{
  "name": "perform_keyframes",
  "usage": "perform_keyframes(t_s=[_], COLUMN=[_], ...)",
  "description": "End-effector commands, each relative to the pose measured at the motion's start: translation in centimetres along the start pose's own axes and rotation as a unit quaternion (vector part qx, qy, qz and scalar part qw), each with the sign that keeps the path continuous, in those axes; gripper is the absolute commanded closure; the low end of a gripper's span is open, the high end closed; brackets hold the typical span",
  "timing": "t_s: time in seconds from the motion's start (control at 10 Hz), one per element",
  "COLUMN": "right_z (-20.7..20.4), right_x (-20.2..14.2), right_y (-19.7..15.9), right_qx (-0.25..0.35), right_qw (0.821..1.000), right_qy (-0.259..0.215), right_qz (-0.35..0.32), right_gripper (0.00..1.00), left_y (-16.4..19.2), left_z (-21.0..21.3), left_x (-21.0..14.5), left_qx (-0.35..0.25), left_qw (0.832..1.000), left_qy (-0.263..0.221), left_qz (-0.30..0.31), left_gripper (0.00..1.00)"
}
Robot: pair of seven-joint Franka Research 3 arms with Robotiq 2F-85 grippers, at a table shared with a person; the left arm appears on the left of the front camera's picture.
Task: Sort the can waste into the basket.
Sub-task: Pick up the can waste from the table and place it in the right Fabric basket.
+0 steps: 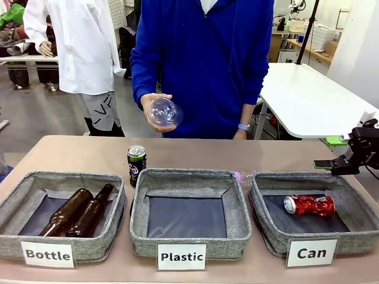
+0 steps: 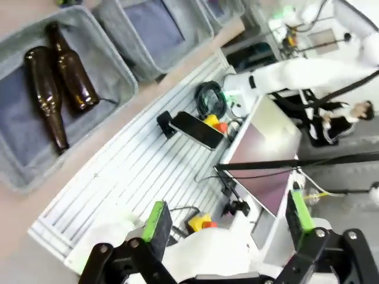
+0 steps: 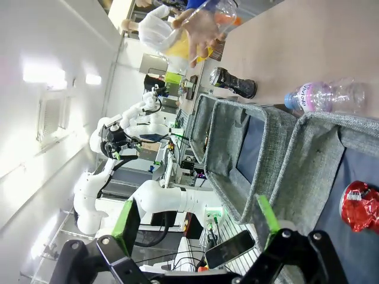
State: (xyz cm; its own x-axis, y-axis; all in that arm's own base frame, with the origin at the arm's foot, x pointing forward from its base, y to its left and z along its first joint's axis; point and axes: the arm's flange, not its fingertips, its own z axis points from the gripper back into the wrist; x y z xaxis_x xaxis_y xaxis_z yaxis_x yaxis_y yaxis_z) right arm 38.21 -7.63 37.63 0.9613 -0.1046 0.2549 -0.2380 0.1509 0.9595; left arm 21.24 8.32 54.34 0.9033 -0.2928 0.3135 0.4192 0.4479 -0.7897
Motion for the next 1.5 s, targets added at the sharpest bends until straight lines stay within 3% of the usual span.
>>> perform_keyframes(t_s=[0.0,0.1,0.2,0.4,0.6,0.8,1.0,1.2,1.4], right_z=[0.0,0.0,0.0,0.0,0.0,0.0,0.0,0.0,0.0], right_x=[0.3,0.3,0.3,0.3,0.3,0.3,0.3,0.3,0.3], right_y=[0.0,0.0,0.0,0.0,0.0,0.0,0.0,0.0,0.0], right_qx=[-0.004,-0.004,-0.004,-0.004,-0.004,-0.004,-0.004,-0.004,-0.004], right_qw=[1.000,1.000,1.000,1.000,1.000,1.000,1.000,1.000,1.000], right_qy=[0.006,0.006,0.006,0.006,0.006,0.006,0.006,0.006,0.006], right_qz=[0.010,0.010,0.010,0.010,0.010,0.010,0.010,0.010,0.010], right_gripper=[0.00,0.00,0.00,0.00,0.00,0.00,0.00,0.00,0.00], left_y=[0.4,0.8,1.2,1.6,3.2,5.3,6.5,6.7,5.5], left_z=[0.7,0.2,-0.7,-2.8,-7.2,-12.7,-14.1,-12.2,-7.4], left_x=[-1.1,-0.4,1.3,5.5,11.4,17.1,20.5,19.4,14.4], left_qx=[0.022,0.019,0.046,0.078,0.105,0.119,0.155,0.166,0.154], left_qw=[0.999,0.999,0.995,0.989,0.987,0.986,0.976,0.972,0.977], left_qy=[-0.041,-0.043,-0.087,-0.123,-0.116,-0.114,-0.154,-0.165,-0.146], left_qz=[0.000,0.006,0.020,0.006,-0.039,-0.020,0.021,0.025,0.008], left_gripper=[0.00,0.00,0.00,0.00,0.00,0.00,0.00,0.00,0.00])
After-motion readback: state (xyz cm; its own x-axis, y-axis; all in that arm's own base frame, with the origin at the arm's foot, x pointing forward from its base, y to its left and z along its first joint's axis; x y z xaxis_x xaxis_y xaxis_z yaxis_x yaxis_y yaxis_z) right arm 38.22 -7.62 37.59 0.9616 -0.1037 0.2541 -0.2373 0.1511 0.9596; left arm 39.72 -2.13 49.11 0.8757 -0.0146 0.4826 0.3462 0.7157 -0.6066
